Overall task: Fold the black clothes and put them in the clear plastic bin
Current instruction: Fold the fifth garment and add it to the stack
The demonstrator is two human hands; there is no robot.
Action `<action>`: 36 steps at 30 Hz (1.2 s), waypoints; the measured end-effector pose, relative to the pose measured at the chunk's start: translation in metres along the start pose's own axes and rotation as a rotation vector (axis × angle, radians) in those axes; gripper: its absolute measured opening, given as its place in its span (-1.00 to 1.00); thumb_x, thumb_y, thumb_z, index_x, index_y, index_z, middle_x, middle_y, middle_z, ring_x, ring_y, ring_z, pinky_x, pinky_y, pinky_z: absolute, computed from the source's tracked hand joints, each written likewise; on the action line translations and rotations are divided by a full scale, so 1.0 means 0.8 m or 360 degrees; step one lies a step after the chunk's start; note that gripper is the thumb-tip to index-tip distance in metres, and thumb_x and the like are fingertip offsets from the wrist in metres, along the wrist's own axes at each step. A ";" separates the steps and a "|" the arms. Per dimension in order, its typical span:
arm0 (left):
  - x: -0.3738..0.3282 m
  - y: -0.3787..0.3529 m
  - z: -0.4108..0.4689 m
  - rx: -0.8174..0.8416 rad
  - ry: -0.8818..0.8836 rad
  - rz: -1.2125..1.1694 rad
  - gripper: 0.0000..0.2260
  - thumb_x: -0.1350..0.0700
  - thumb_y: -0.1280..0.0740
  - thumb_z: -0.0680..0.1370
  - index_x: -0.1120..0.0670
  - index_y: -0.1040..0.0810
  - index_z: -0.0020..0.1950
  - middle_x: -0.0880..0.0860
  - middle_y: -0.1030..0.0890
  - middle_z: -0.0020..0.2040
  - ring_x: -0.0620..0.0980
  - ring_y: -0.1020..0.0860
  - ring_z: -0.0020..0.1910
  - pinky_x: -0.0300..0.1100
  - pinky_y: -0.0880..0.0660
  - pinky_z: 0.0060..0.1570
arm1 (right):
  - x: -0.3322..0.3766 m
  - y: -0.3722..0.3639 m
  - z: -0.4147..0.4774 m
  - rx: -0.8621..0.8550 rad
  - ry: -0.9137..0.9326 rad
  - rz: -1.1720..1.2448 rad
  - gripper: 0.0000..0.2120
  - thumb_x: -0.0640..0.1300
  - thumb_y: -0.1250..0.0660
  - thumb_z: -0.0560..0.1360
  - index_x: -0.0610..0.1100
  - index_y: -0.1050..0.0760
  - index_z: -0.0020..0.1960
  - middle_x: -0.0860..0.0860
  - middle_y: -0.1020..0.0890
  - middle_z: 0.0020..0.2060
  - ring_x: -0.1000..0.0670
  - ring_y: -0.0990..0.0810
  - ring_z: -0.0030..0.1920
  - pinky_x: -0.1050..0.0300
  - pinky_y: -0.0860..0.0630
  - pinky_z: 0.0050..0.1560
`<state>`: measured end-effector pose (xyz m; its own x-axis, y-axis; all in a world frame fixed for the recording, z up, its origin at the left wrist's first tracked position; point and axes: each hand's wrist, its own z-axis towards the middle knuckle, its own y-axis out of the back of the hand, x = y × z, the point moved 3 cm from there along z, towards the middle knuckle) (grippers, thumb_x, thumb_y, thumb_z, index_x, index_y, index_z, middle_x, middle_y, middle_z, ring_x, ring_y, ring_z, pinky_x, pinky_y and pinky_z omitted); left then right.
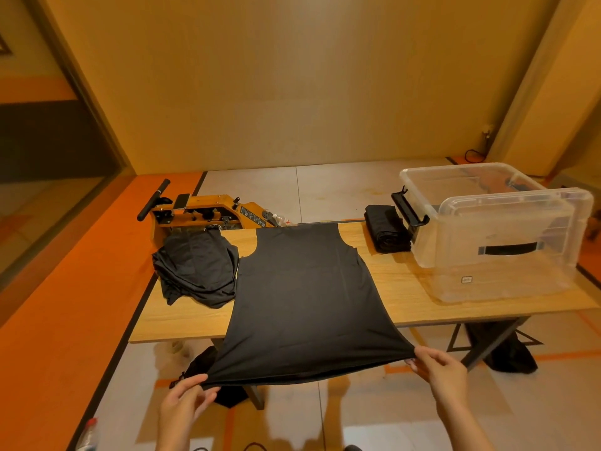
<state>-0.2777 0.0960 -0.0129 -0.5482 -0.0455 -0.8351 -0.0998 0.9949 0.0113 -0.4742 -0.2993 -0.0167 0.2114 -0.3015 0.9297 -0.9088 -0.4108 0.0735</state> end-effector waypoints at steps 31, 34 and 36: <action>-0.047 0.026 0.015 0.0450 -0.0473 0.0397 -0.88 0.32 -0.23 0.58 0.31 -0.55 -0.05 0.02 -0.68 0.07 0.01 -0.51 0.23 0.05 -0.29 0.39 | 0.050 0.012 -0.037 0.0242 0.0511 -0.0136 -0.87 -0.34 -0.28 0.53 -0.17 -0.56 -0.06 -0.08 -0.63 -0.10 0.02 -0.58 -0.01 0.19 -0.44 -0.03; -0.054 0.022 0.009 0.0405 -0.0518 0.0426 -0.89 0.29 -0.24 0.58 0.27 -0.56 -0.03 0.09 -0.66 0.04 0.03 -0.56 0.10 -0.08 -0.45 0.11 | 0.055 0.007 -0.041 0.0254 0.0543 -0.0182 -0.89 -0.32 -0.29 0.53 -0.16 -0.55 -0.05 -0.05 -0.61 -0.12 0.08 -0.54 -0.05 0.22 -0.41 -0.09; -0.052 0.022 0.007 0.0358 -0.0556 0.0479 -0.89 0.27 -0.26 0.59 0.21 -0.58 -0.04 0.14 -0.65 -0.04 0.10 -0.57 0.03 -0.06 -0.46 0.01 | 0.049 0.009 -0.042 0.0258 0.0559 -0.0228 -0.87 -0.32 -0.29 0.54 -0.13 -0.54 -0.06 -0.04 -0.60 -0.12 0.08 -0.53 -0.04 0.21 -0.40 -0.09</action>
<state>-0.2520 0.1160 0.0188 -0.2112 0.2405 -0.9474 0.2223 0.9557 0.1930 -0.4843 -0.2846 0.0323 0.1706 0.0694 0.9829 -0.8047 -0.5658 0.1796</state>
